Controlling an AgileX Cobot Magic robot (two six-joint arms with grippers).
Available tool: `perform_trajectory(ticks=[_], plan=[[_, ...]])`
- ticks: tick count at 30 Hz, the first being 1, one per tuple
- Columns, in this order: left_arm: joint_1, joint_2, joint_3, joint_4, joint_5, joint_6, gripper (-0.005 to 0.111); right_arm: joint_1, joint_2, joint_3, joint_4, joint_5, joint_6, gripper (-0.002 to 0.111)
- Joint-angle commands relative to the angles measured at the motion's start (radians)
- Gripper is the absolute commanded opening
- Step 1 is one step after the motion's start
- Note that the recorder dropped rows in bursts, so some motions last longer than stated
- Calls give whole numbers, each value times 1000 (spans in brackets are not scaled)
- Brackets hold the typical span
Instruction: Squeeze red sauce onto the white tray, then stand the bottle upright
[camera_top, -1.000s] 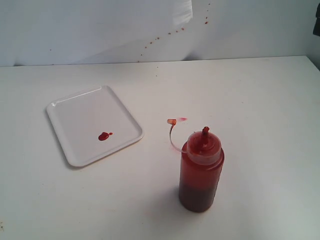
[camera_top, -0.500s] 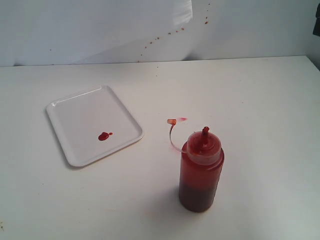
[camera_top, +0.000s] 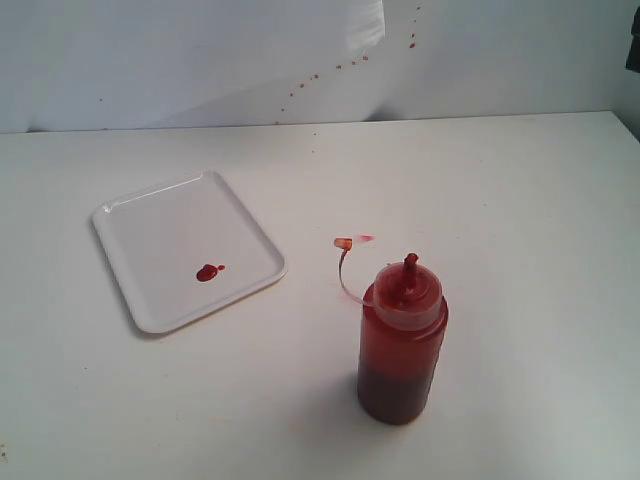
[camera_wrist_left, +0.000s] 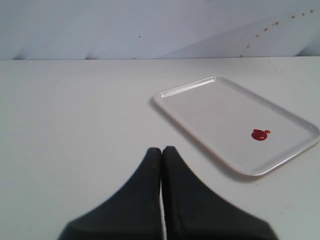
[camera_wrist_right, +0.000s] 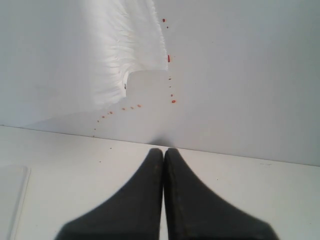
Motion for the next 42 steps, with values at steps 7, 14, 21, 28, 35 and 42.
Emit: perform_trajectory(ticks=[7,14,21,28,35,42], plan=[[3,-5,4,-4,-8,-4,0,-5,-5,3,5,3,2,0],[3,-5,4,-4,-8,-3,0,-5,-5,3,5,3,2,0],[3,-5,4,-4,-8,-3,0,-5,-6,3,5,-8,-8,0],[3,-5,4,-4,-8,-3,0,-5,-276,30,5,-219,40,0],[3,-5,4,-4,-8,-1,0,-5,-705,86,5,-609,3,0],[3,-5,4,-4,-8,-3,0,-5,-1024,185,5,-777,1,0]])
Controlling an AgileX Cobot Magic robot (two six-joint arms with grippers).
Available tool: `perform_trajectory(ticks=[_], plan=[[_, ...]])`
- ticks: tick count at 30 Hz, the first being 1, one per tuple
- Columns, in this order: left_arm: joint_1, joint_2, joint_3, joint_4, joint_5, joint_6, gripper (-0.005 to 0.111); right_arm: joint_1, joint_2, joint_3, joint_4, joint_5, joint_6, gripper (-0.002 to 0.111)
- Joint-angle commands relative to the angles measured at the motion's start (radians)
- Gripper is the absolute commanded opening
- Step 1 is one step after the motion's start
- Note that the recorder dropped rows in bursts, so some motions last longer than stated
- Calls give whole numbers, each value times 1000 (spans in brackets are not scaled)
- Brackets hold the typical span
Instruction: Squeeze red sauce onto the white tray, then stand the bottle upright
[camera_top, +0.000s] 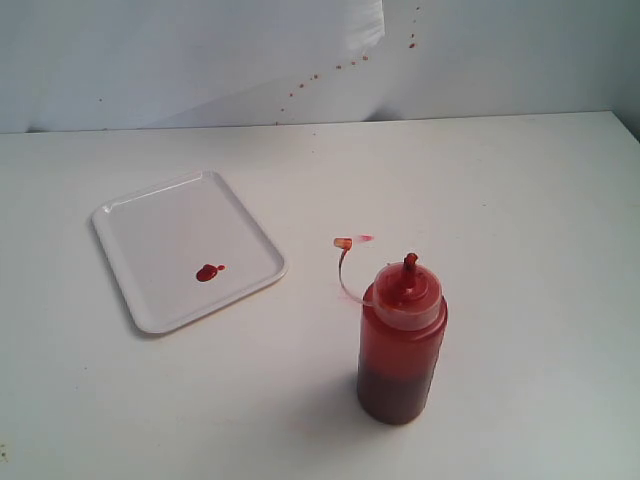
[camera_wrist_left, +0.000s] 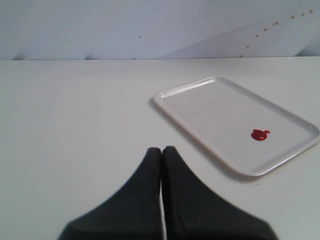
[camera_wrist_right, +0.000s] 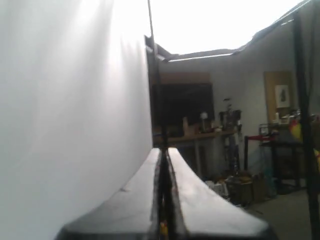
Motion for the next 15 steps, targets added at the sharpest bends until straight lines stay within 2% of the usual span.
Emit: perform_trajectory(ticks=[1,9,12,15], plan=[[3,-5,4,-4,-8,-3,0,-3,-157,75,5,-72,-14,0],[3,-5,4,-4,-8,-3,0,-3,-256,206,5,-72,9,0],[3,-5,4,-4,-8,-3,0,-3,-256,254,-98,-72,184,0],[3,-5,4,-4,-8,-3,0,-3,-256,306,-331,-72,517,0]])
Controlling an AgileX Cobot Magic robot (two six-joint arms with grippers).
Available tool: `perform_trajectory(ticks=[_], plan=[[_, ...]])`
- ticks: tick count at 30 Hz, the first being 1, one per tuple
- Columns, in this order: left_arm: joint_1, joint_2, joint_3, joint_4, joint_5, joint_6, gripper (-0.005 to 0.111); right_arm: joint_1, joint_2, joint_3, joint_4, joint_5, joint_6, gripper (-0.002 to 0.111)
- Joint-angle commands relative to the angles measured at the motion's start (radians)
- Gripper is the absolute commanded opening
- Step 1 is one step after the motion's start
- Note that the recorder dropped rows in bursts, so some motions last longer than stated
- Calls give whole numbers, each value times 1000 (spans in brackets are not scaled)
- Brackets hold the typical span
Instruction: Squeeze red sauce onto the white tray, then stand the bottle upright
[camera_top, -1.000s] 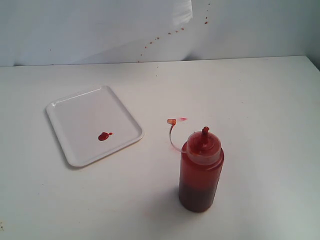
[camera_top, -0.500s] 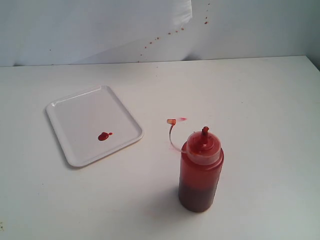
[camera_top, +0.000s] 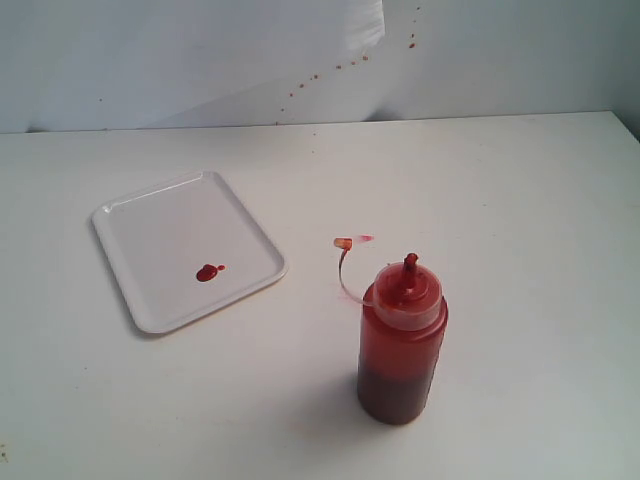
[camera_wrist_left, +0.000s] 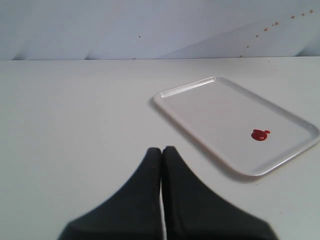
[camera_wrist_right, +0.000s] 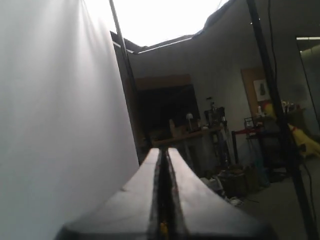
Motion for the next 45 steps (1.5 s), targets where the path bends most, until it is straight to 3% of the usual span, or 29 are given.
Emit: perform_trajectory(ticks=[1,3,7,10,20,25,33,38,45], plan=[[3,-5,4,-4,-8,-1,0,-3,-5,84,-388,-1,525,0],[3,-5,4,-4,-8,-1,0,-3,-5,132,-667,-1,787,0],[3,-5,4,-4,-8,-1,0,-3,-5,253,-1406,-23,1392,0],[3,-5,4,-4,-8,-1,0,-3,-5,315,-1611,0,1593,0],[3,-5,4,-4,-8,-3,0,-3,-5,427,-1614,205,1597,0],[3,-5,4,-4,-8,-3,0,-3,-22,427,-1618,459,1538,0],[3,-5,4,-4,-8,-3,0,-3,-22,427,-1659,717,1538,0],[3,-5,4,-4,-8,-3,0,4,-22,427,-1659,718,1542,0],[3,-5,4,-4,-8,-1,0,111,-22,427,-1659,720,1542,0]])
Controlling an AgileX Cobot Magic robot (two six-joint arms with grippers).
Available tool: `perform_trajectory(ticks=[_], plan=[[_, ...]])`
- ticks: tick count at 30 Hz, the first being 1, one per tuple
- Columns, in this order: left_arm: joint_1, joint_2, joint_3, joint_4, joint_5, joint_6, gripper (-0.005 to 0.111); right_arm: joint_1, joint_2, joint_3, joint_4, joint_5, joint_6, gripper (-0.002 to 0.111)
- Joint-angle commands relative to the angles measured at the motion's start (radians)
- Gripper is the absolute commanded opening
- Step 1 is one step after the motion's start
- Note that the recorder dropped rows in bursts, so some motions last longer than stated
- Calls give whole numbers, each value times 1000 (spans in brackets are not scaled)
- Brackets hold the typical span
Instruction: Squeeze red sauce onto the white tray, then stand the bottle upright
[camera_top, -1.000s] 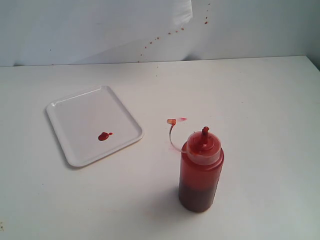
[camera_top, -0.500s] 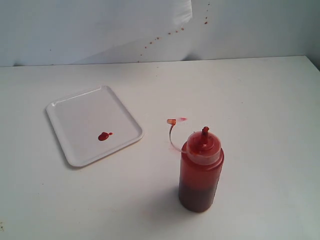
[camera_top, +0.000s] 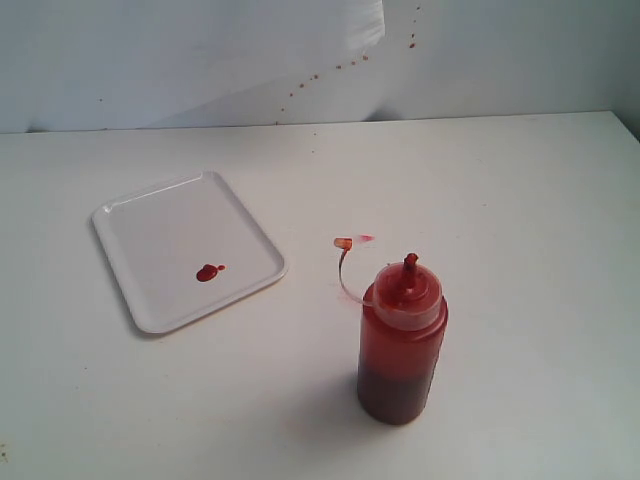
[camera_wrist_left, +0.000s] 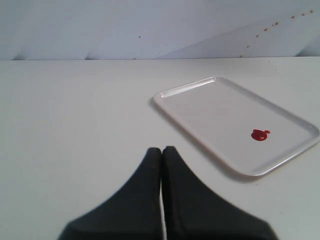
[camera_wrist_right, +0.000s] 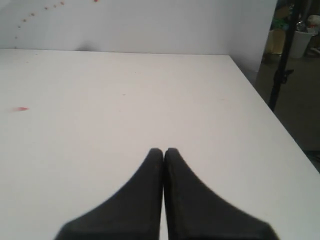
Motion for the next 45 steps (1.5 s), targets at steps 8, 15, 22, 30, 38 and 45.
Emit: perform_trajectory(ticks=[8,15,22,30,38,45], plan=[[3,-5,4,-4,-8,-3,0,65,-3,3,-8,5,-3,0],[3,-5,4,-4,-8,-3,0,65,-3,3,-8,5,-3,0],[3,-5,4,-4,-8,-3,0,65,-3,3,-8,2,-3,0],[3,-5,4,-4,-8,-1,0,61,-3,3,-8,2,-3,0],[3,-5,4,-4,-8,-3,0,61,-3,3,-8,2,-3,0],[3,-5,4,-4,-8,-3,0,61,-3,3,-8,2,-3,0]])
